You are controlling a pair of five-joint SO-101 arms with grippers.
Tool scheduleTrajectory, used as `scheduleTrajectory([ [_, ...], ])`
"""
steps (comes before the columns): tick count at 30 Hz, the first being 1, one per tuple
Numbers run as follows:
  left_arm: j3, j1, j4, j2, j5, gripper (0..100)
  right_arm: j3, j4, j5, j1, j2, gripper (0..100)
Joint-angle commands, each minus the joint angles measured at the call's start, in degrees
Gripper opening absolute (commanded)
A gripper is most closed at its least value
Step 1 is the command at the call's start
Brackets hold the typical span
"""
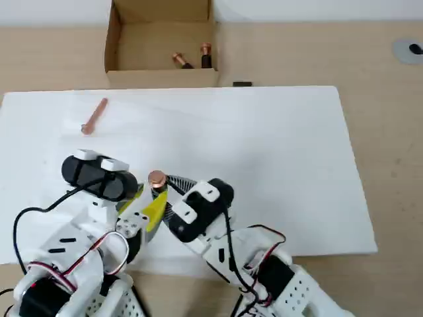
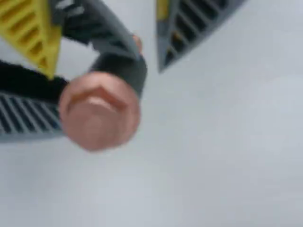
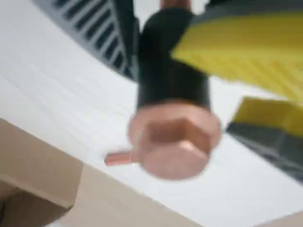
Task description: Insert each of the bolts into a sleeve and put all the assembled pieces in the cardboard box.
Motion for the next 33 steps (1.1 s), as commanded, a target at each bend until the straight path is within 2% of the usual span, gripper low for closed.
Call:
scheduleTrajectory([
  [1, -4.0, 0.4, 1.8, 0.3, -2.3, 16, -0.4, -1.7, 0.4, 0.8, -5.3, 1.0],
  [7, -10.5, -1.2, 2.9, 0.4, -2.7, 16, -0.6, -5.7, 4.7, 4.6, -5.1, 1.0],
  [13, -18.1, -14.8, -3.0, 3.6, -1.8, 16, -4.3, -9.3, 8.7, 7.7, -3.8, 1.0],
  [16, -24.1, -18.5, -3.2, 8.7, 1.3, 16, -7.6, -9.8, 8.8, 9.0, 1.5, 1.0],
  [21, -28.6, -21.3, -3.3, 19.2, 5.8, 16, -20.3, -17.8, 8.6, 13.4, 20.7, 1.0],
  [25, -25.8, -21.9, -3.5, 25.1, 6.8, 16, -35.6, -18.5, 8.4, 15.5, 41.3, 1.0],
  [33, -11.1, -28.7, -15.2, 25.8, 6.5, 16, -63.9, -18.5, 8.7, 20.1, 77.1, 1.0],
])
